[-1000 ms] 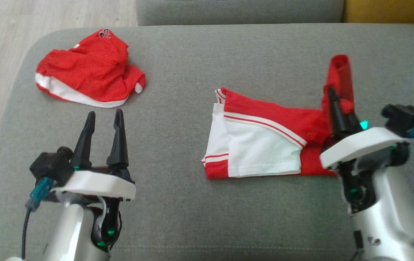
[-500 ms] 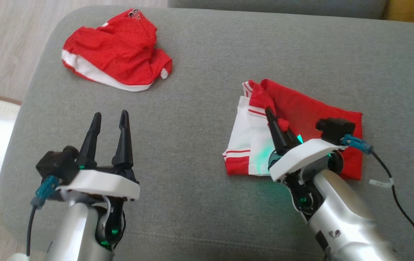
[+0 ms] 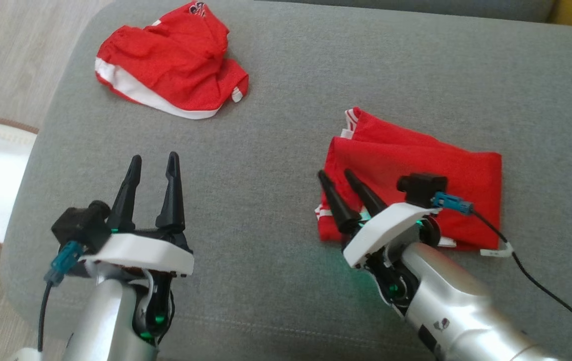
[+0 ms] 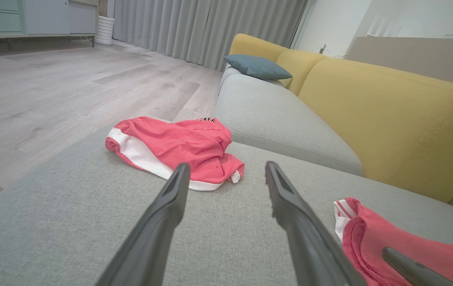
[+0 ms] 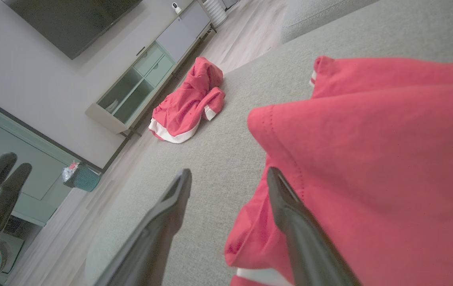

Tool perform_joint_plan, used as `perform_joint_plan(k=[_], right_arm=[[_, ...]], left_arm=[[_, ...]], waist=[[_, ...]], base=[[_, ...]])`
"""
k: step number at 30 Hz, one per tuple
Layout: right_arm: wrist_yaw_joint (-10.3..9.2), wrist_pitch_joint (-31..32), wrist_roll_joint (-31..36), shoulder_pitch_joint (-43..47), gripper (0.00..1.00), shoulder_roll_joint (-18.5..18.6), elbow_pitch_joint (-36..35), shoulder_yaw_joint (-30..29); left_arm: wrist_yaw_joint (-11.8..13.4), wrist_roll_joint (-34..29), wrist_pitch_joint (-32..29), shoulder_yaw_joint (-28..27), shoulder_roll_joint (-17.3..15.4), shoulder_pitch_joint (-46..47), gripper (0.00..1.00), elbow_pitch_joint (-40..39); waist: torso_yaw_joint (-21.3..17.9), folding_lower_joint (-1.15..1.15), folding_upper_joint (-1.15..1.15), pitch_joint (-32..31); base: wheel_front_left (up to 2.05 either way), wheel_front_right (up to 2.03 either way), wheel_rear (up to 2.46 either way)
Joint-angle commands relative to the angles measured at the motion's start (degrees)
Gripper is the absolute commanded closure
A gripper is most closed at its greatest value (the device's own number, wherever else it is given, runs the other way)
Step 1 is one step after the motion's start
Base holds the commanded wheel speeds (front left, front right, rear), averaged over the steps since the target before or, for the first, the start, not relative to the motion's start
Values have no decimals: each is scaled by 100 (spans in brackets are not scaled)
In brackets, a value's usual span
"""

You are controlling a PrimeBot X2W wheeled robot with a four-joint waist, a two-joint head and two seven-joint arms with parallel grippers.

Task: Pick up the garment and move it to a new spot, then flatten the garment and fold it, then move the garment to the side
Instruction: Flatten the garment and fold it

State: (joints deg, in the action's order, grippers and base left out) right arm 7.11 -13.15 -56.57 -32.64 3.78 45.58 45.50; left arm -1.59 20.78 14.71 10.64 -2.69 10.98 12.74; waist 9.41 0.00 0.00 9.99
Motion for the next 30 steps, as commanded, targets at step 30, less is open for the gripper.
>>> perform_joint_plan(k=[30], right_arm=[[37, -185, 5475, 1708, 0, -87, -2877, -3995]], left_arm=[[41, -211, 29, -408, -20, -353, 0, -891]], waist=[[-1027, 0, 0, -421]], base=[[0, 0, 0]])
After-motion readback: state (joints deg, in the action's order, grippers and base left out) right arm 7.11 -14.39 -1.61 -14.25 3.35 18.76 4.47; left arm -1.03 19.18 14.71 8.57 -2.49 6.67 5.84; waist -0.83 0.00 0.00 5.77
